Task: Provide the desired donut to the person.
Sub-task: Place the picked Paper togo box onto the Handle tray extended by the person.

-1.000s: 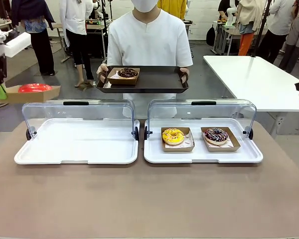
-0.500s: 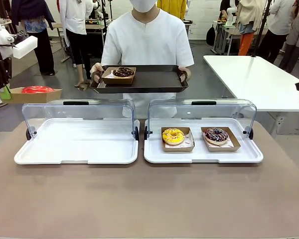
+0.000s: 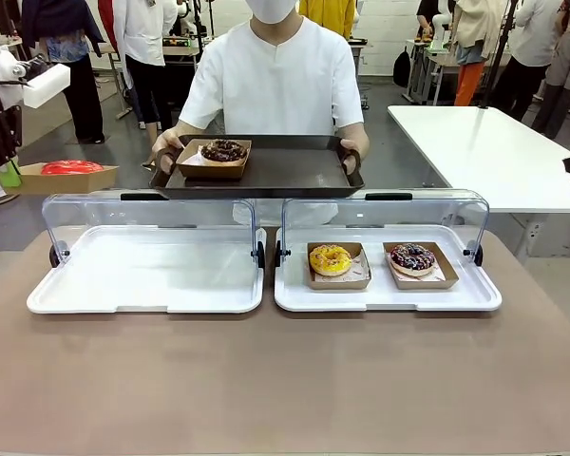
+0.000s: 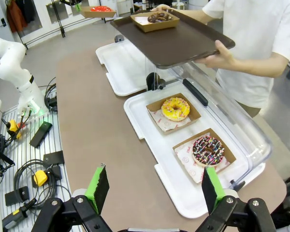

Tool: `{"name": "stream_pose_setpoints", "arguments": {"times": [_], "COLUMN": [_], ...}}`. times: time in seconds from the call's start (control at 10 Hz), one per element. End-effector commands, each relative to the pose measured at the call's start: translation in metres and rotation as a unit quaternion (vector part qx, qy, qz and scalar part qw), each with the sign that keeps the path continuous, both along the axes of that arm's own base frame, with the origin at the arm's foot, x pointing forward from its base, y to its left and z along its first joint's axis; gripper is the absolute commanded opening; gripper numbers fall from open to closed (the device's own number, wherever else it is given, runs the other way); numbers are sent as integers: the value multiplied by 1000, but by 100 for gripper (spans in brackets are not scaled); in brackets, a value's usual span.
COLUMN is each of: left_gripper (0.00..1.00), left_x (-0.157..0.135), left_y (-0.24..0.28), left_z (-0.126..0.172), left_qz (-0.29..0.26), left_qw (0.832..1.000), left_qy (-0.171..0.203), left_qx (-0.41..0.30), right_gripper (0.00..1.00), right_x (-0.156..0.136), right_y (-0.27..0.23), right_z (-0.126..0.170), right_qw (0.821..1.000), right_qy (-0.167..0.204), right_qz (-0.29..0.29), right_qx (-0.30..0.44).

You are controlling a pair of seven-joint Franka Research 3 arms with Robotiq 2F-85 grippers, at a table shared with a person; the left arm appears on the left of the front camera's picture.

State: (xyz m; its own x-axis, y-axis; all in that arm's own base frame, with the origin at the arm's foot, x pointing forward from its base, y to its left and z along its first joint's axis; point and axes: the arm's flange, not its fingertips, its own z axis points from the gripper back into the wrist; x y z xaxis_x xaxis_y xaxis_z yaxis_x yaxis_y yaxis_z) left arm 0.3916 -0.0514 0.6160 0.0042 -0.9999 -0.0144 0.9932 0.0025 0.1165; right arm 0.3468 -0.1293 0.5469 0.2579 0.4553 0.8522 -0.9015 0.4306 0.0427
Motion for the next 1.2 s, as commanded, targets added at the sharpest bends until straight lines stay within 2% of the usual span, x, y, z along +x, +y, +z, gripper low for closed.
{"name": "stream_pose_setpoints", "arguments": {"times": [0.0,1.0,1.1], "left_gripper": [0,1,1], "left_x": [-2,0,1], "left_y": [-2,0,-17], "left_z": [3,0,45], "left_qz": [6,0,-12], "left_qw": [1000,1000,1000], "left_qy": [-2,0,-16], "left_qx": [-2,0,-23], "right_gripper": [100,100,100], "right_x": [2,2,2], "right_y": [1,1,1], "right_z": [-1,-1,-1], "right_qw": [1000,1000,1000], "right_qy": [-8,-8,-8], "right_qz": [3,3,3], "right_qx": [10,10,10]}}
